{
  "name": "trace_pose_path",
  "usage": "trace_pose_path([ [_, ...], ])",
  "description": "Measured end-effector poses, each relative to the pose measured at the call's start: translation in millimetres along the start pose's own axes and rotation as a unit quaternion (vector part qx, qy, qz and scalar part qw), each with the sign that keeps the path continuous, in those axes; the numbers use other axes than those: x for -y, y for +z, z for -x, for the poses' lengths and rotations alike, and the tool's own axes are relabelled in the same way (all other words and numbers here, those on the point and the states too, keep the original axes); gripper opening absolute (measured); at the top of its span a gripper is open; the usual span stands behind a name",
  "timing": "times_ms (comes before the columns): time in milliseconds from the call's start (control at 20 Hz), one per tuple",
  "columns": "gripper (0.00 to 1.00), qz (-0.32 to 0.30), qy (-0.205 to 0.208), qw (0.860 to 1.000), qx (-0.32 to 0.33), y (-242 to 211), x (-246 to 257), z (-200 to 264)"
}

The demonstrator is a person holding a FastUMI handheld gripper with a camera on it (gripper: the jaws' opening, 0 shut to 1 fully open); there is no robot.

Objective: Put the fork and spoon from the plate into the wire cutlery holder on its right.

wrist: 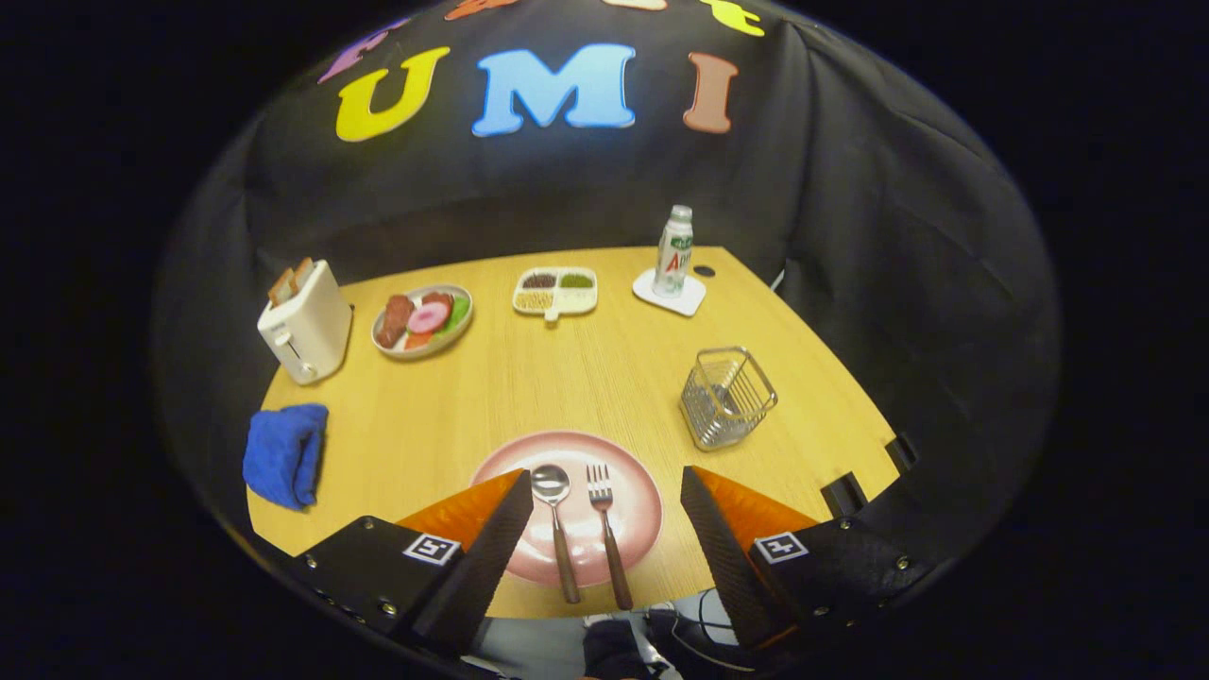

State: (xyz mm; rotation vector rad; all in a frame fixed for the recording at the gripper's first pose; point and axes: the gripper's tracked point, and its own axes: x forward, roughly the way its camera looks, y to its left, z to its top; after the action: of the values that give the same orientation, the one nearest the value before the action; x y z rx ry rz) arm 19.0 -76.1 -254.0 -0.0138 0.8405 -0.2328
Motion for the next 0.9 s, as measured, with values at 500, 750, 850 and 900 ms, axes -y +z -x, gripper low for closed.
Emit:
trace_pose_path([
  [500, 0.96, 0.026, -0.007, 0.986, -0.167, -70.4, 1.4, -59.4],
  [750, 0.88, 0.012, 0.010, 0.980, -0.196, -82.8, -1.0, -75.4],
  [850, 0.87, 0.023, 0.009, 0.978, -0.205, -85.5, 0.8, -78.8],
  [900, 0.88, 0.029, 0.006, 0.979, -0.203, -83.8, 2.6, -82.1],
])
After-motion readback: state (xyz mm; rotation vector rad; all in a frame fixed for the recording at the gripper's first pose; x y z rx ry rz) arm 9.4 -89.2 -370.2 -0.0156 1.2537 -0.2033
